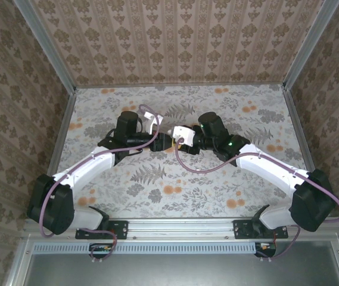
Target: Insert the wireless bluetooth earbuds into the charging case
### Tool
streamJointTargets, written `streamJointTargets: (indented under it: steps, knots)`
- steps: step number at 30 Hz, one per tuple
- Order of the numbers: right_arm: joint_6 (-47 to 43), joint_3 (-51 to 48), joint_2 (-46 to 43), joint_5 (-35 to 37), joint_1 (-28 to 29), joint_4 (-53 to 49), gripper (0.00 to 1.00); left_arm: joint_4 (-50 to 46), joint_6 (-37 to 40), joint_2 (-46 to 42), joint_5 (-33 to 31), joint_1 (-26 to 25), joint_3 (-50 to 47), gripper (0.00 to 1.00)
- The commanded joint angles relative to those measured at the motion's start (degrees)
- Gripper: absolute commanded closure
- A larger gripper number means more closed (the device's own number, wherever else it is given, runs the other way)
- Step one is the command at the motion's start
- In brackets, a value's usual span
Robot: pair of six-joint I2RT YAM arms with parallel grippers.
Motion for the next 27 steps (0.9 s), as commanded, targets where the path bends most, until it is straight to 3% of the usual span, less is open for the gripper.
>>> streamJointTargets:
  steps: [1,12,17,21,27]
  knots:
    - [-0.75,-0.78,-1.88,0.27,0.49,1.63,0.56,1.31,-1.46,0.49,-0.92,-0.20,1.06,0.58]
    - [-2.78,-1.83,-2.06,1.30,1.12,2.70,0.56,0.56,-2.36,1.03,-1.68,-0.20,1.65,0.57]
    - [-2.56,-2.01,-2.32,1.94,1.20,3.42,0.56,0.51,-2.26,1.12,-1.53,-0.20,1.46,0.65]
    - [-1.67,-2.27,-2.33,2.80,1.20,4.26,0.56,0.55,-1.75,0.92,-0.93,-0.20,1.14,0.61]
    - [-0.78,-2.18,-2.45,3.17,1.20,4.50,0.56,-0.61,-0.48,0.79,-0.59,-0.20,1.69,0.64]
